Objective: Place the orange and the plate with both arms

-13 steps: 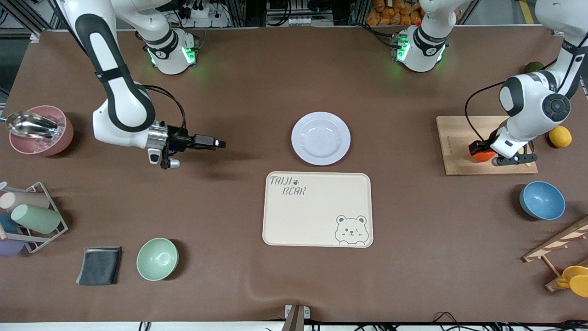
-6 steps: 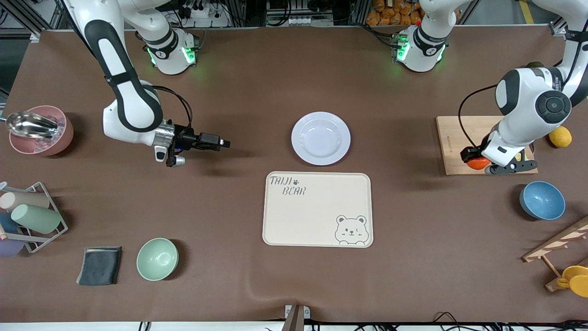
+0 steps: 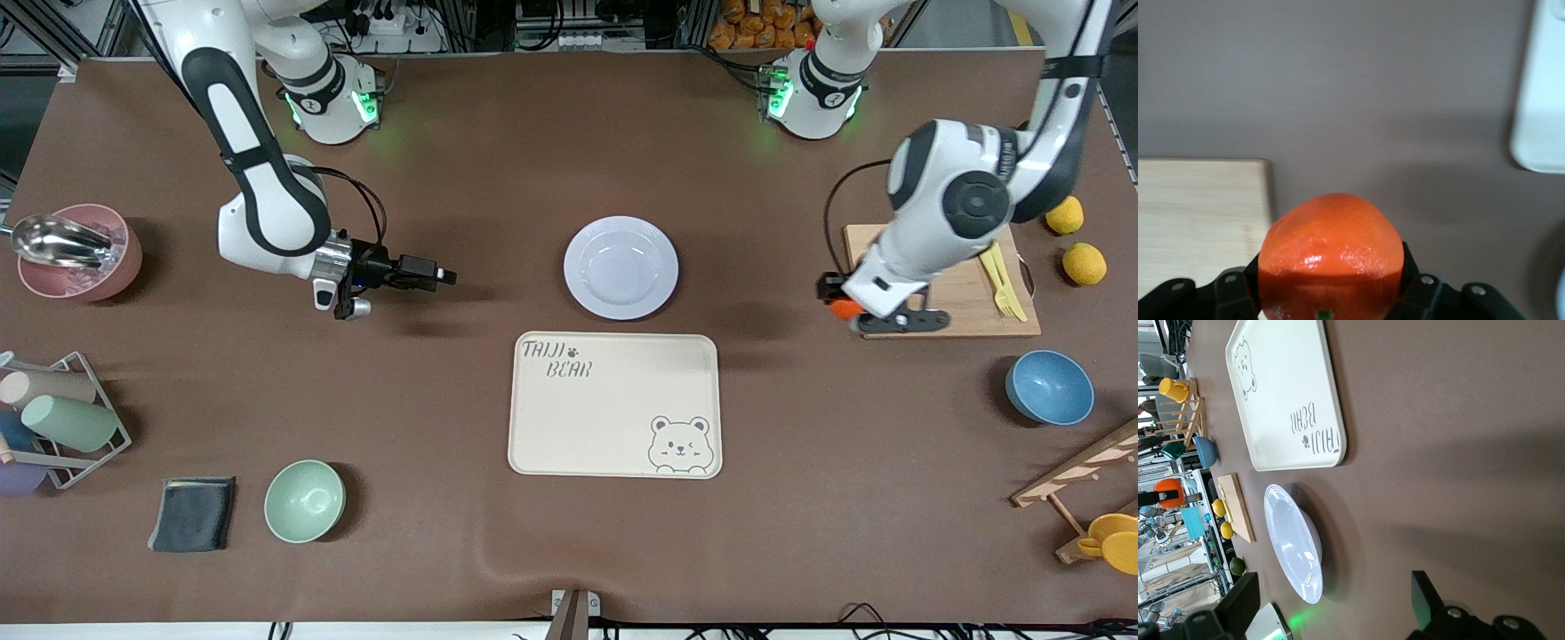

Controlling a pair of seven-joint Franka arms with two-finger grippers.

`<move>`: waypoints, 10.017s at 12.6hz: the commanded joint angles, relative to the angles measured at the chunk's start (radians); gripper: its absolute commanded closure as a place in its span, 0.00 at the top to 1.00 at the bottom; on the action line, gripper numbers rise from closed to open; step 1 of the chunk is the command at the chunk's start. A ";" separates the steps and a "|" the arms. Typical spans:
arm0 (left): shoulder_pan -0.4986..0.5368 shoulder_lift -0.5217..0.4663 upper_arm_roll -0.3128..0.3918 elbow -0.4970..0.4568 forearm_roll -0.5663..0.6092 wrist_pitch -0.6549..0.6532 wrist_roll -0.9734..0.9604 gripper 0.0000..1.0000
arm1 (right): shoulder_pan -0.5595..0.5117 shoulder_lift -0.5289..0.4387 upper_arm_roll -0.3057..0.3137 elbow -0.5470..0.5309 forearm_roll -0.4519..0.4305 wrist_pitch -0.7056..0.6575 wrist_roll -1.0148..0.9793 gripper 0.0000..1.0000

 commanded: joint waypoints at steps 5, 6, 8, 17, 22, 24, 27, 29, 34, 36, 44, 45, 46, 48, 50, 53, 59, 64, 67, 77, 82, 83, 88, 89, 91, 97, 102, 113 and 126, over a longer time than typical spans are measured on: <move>-0.138 0.066 -0.245 0.012 -0.017 -0.027 -0.440 0.01 | 0.019 0.002 -0.008 -0.009 0.031 0.009 -0.027 1.00; -0.187 0.091 -0.245 0.020 -0.016 -0.025 -0.498 0.00 | 0.019 0.003 -0.008 -0.008 0.032 0.010 -0.027 1.00; -0.278 0.163 -0.245 0.058 -0.005 -0.025 -0.590 0.00 | 0.037 0.005 -0.008 -0.009 0.061 0.027 -0.038 1.00; -0.613 0.547 -0.044 0.351 0.196 -0.022 -0.893 0.00 | 0.071 0.033 -0.008 -0.008 0.136 0.059 -0.104 1.00; -0.747 0.598 0.087 0.420 0.197 -0.022 -0.910 0.08 | 0.079 0.046 -0.008 -0.008 0.164 0.061 -0.130 1.00; -0.747 0.603 0.088 0.428 0.199 -0.022 -0.910 0.99 | 0.084 0.053 -0.008 -0.008 0.192 0.059 -0.156 1.00; -0.732 0.563 0.088 0.428 0.200 -0.027 -0.913 1.00 | 0.096 0.060 -0.008 -0.008 0.209 0.061 -0.165 1.00; -0.726 0.514 0.088 0.433 0.200 -0.060 -0.910 1.00 | 0.114 0.060 -0.008 -0.008 0.242 0.061 -0.165 1.00; -0.611 0.440 0.085 0.590 0.200 -0.279 -0.806 1.00 | 0.211 0.075 -0.008 0.002 0.405 0.052 -0.205 1.00; -0.567 0.405 0.082 0.620 0.190 -0.341 -0.721 1.00 | 0.249 0.100 -0.008 0.012 0.483 0.041 -0.240 0.93; -0.368 0.264 0.091 0.615 0.145 -0.430 -0.392 1.00 | 0.392 0.241 -0.008 0.114 0.715 0.038 -0.338 0.67; -0.374 0.236 0.150 0.611 0.124 -0.444 -0.332 1.00 | 0.393 0.250 -0.008 0.121 0.715 0.038 -0.338 0.64; -0.382 0.207 0.204 0.606 0.077 -0.445 -0.255 1.00 | 0.399 0.263 -0.008 0.130 0.716 0.038 -0.338 0.61; -0.391 0.141 0.298 0.583 0.014 -0.474 -0.108 1.00 | 0.430 0.281 -0.008 0.150 0.776 0.039 -0.340 0.59; -0.459 0.094 0.428 0.585 -0.034 -0.516 0.009 1.00 | 0.446 0.292 -0.009 0.158 0.801 0.041 -0.344 0.54; -0.520 0.015 0.539 0.581 -0.056 -0.579 0.129 1.00 | 0.446 0.307 -0.008 0.158 0.802 0.041 -0.377 0.48; -0.499 -0.112 0.550 0.578 -0.059 -0.668 0.260 1.00 | 0.492 0.309 -0.009 0.160 0.877 0.042 -0.395 0.26; -0.514 -0.132 0.628 0.591 -0.124 -0.705 0.289 1.00 | 0.493 0.303 -0.008 0.161 0.899 0.058 -0.423 0.00; -0.574 -0.138 0.680 0.595 -0.111 -0.717 0.262 1.00 | 0.493 0.278 -0.006 0.163 0.943 0.058 -0.415 0.00; -0.548 -0.146 0.650 0.623 -0.103 -0.720 0.209 1.00 | 0.407 0.213 -0.009 0.265 0.988 0.056 -0.283 0.00; -0.548 -0.146 0.651 0.623 -0.103 -0.718 0.226 1.00 | 0.360 0.382 -0.012 0.478 0.986 0.131 -0.279 0.00; -0.548 -0.146 0.651 0.623 -0.105 -0.718 0.227 1.00 | 0.363 0.417 -0.012 0.523 0.985 0.177 -0.279 0.00; -0.556 -0.144 0.650 0.621 -0.109 -0.718 0.221 1.00 | 0.360 0.505 -0.012 0.620 0.977 0.250 -0.280 0.00; -0.556 -0.144 0.650 0.621 -0.108 -0.718 0.221 1.00 | 0.360 0.511 -0.012 0.624 0.977 0.250 -0.280 0.00; -0.557 -0.144 0.650 0.621 -0.106 -0.718 0.221 1.00 | 0.360 0.520 -0.012 0.631 0.977 0.250 -0.282 0.12; -0.559 -0.144 0.634 0.623 -0.103 -0.718 0.213 1.00 | 0.334 0.519 -0.012 0.638 0.817 0.311 -0.169 1.00; -0.551 -0.143 0.636 0.649 -0.114 -0.718 0.227 1.00 | 0.303 0.493 -0.019 0.661 0.478 0.316 0.160 1.00; -0.557 -0.134 0.636 0.661 -0.114 -0.718 0.229 1.00 | 0.056 0.412 -0.019 0.701 -0.193 0.133 0.553 1.00; -0.552 -0.132 0.636 0.660 -0.117 -0.718 0.227 1.00 | -0.277 0.237 -0.057 0.796 -0.862 -0.275 0.535 1.00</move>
